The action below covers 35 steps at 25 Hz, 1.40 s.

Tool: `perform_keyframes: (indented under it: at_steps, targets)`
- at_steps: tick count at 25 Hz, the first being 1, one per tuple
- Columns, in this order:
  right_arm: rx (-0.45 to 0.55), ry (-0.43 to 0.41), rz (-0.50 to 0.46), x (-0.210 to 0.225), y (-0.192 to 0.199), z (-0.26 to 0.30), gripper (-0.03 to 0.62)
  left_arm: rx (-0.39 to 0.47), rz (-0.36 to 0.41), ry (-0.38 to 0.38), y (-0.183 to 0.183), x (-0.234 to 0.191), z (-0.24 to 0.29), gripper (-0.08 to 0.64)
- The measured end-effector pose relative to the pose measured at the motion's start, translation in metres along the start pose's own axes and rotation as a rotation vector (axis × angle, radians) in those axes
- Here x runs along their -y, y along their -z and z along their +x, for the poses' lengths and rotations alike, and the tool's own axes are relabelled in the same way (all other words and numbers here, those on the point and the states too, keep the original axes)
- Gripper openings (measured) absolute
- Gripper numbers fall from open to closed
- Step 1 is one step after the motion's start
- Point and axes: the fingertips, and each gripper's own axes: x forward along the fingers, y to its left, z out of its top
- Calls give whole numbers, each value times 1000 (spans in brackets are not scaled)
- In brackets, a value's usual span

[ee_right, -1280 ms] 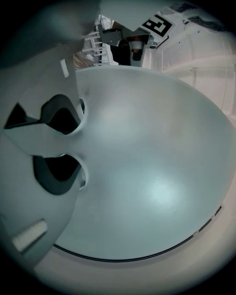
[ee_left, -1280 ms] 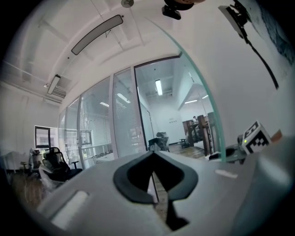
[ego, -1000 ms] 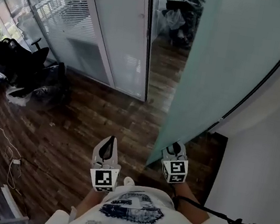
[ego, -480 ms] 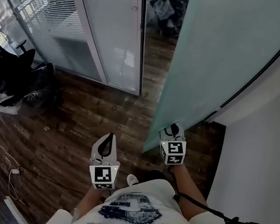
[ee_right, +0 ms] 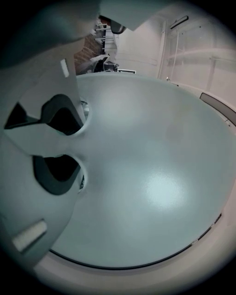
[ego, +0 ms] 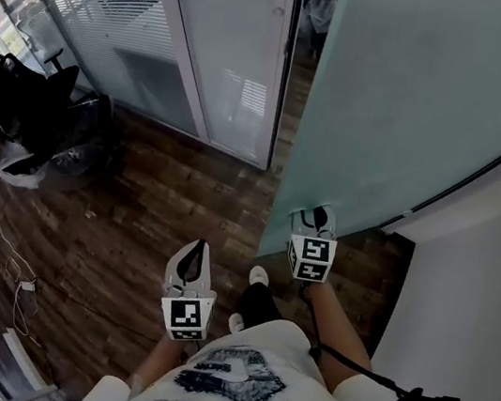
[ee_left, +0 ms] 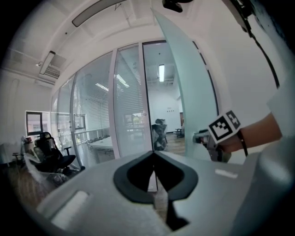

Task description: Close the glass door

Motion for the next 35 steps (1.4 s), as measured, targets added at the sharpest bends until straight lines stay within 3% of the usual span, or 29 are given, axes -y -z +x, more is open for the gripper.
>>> perform_keyframes:
  at_steps: [12,18,35]
  targets:
    - [-32,94,26,3,-33,110,120,17,35,-55,-36,-49,100,3]
    - [-29,111,27,13,-39,150,120,-18,23,-76,-30,-59,127,3]
    - [30,110,4,18,-55,202,124,-43,47,-111,-42,-61,190,3]
